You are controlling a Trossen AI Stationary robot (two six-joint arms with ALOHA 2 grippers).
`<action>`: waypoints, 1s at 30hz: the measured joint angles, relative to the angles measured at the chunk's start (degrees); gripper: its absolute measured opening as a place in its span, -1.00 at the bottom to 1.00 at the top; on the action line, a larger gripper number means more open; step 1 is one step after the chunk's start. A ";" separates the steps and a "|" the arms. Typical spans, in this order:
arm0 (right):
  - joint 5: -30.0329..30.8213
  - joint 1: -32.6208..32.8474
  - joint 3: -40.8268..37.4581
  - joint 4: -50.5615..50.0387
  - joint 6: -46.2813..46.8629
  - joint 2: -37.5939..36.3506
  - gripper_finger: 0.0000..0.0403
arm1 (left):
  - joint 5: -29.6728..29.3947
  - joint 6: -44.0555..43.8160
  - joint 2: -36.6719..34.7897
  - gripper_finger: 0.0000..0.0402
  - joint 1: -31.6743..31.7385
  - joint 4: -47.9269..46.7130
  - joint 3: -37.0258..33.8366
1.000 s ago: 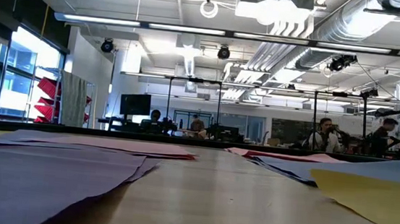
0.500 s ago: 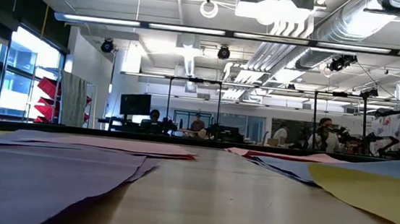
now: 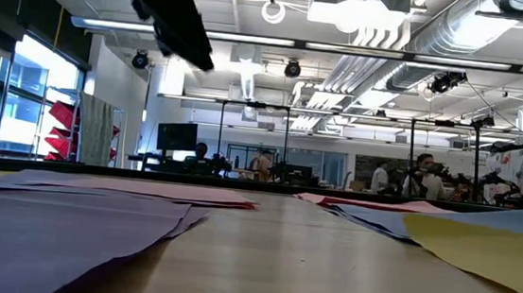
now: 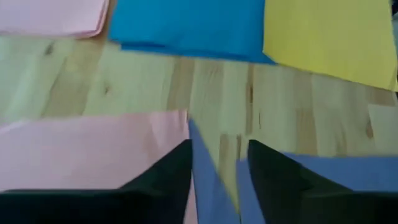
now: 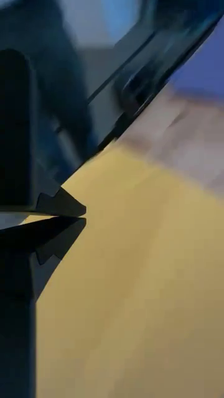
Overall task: Organize paper
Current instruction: Stack the pink paper on the top right of the table
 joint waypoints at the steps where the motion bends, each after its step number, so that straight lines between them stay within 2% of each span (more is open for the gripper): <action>1: 2.17 -1.21 0.01 0.29 -2.96 -0.76 -1.00 | 0.49 -0.13 0.01 -0.14 0.54 1.43 -1.58; 4: 4.97 -6.45 0.02 1.39 -14.77 -2.11 -0.99 | 0.56 -4.37 -0.35 -0.05 1.88 -0.93 -3.65; 8: 0.34 -17.11 0.02 5.74 -32.15 -0.96 -0.87 | 0.48 -18.28 -2.17 -0.08 1.84 -14.40 -3.58; 11: -2.37 -25.33 0.03 12.31 -45.57 1.27 -0.68 | -1.14 -26.17 -3.56 -0.16 0.40 -24.68 -3.58; 16: -7.95 -35.15 0.09 26.13 -72.24 7.29 -0.29 | -3.19 -31.40 -4.23 -0.26 -2.55 -36.21 -3.69; 18: -10.30 -37.31 0.20 29.56 -80.74 10.02 -0.16 | -2.49 -32.97 -4.26 -0.28 -3.75 -37.94 -3.69; 23: -15.63 -40.44 3.98 30.04 -97.77 18.83 0.06 | 0.48 -37.14 -4.25 -0.30 -6.70 -37.43 -3.69; 27: -16.53 -41.01 8.69 30.24 -106.29 25.71 0.13 | 2.00 -40.50 -4.25 -0.30 -8.71 -36.59 -3.69; 30: -16.76 -41.57 10.85 30.00 -109.18 29.93 0.13 | 2.75 -42.69 -4.27 -0.30 -10.18 -35.98 -3.69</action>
